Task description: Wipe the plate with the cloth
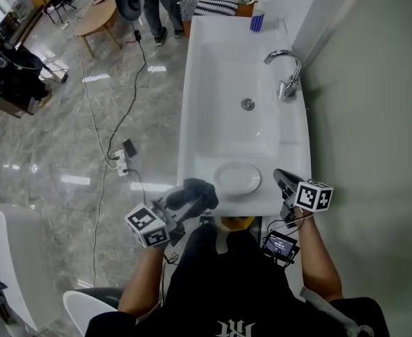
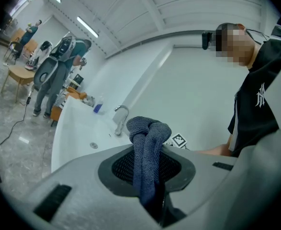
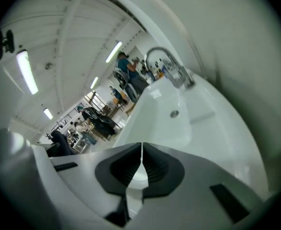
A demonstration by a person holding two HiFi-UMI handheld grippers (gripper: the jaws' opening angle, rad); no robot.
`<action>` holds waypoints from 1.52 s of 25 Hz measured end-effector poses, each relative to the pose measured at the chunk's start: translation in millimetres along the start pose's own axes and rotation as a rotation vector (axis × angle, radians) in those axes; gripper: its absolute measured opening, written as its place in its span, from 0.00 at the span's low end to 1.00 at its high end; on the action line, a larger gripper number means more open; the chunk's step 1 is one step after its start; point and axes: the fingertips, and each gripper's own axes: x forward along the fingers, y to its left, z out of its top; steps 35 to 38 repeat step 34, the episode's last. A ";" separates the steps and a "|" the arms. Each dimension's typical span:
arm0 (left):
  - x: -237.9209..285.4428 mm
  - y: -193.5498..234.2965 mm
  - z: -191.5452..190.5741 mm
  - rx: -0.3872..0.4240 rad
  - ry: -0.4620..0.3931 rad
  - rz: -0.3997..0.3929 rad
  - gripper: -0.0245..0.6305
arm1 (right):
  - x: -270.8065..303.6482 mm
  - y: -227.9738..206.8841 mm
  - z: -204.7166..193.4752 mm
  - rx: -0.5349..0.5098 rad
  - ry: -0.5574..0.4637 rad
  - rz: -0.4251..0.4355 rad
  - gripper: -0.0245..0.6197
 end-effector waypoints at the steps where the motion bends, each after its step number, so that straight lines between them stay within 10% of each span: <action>1: 0.5 -4.3 6.3 0.017 -0.003 -0.008 0.13 | -16.5 15.3 14.5 -0.034 -0.069 0.043 0.05; 11: 3.3 -47.7 56.4 0.086 -0.109 -0.082 0.13 | -124.8 160.9 79.6 -0.315 -0.461 0.352 0.04; 38: 39.5 -89.6 72.2 0.084 -0.179 -0.113 0.13 | -147.3 151.7 59.2 -0.348 -0.431 0.491 0.04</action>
